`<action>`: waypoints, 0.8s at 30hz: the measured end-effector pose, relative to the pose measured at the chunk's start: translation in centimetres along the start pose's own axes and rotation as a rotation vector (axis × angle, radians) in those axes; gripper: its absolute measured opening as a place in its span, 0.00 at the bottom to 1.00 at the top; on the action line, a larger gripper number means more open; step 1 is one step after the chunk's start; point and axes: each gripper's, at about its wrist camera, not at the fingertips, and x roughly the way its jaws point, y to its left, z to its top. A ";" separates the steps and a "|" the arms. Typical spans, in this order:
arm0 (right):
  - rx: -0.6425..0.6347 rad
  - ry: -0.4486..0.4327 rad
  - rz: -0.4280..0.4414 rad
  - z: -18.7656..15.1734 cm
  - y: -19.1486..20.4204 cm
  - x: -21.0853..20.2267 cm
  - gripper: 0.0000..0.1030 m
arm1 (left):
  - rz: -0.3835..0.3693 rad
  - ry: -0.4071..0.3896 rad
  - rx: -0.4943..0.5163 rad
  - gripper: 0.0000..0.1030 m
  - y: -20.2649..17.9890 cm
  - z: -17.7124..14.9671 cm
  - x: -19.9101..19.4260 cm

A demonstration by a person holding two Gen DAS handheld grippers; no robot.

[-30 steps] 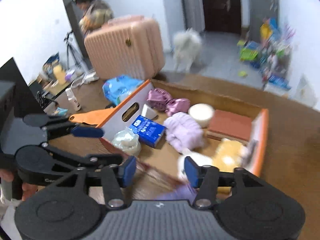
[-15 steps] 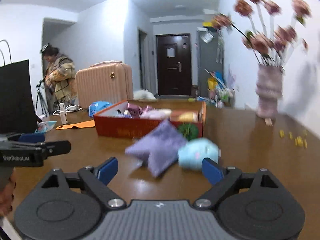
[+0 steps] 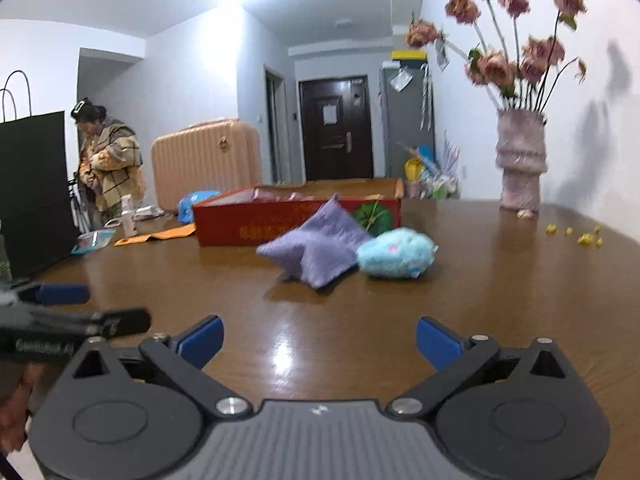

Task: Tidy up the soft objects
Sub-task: 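Grasp the lavender cloth drawstring bag with the left tool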

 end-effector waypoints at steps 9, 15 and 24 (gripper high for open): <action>0.033 -0.002 -0.103 3.1 -3.5 2.8 0.98 | -0.093 0.119 -0.091 1.00 -2.1 5.6 9.2; 0.185 0.141 -0.099 4.9 -8.5 7.9 0.91 | -0.150 0.224 -0.168 1.00 -4.4 8.4 17.6; 0.183 0.157 -0.064 5.4 -10.6 10.7 0.92 | -0.120 0.247 -0.199 0.51 -4.5 8.5 21.6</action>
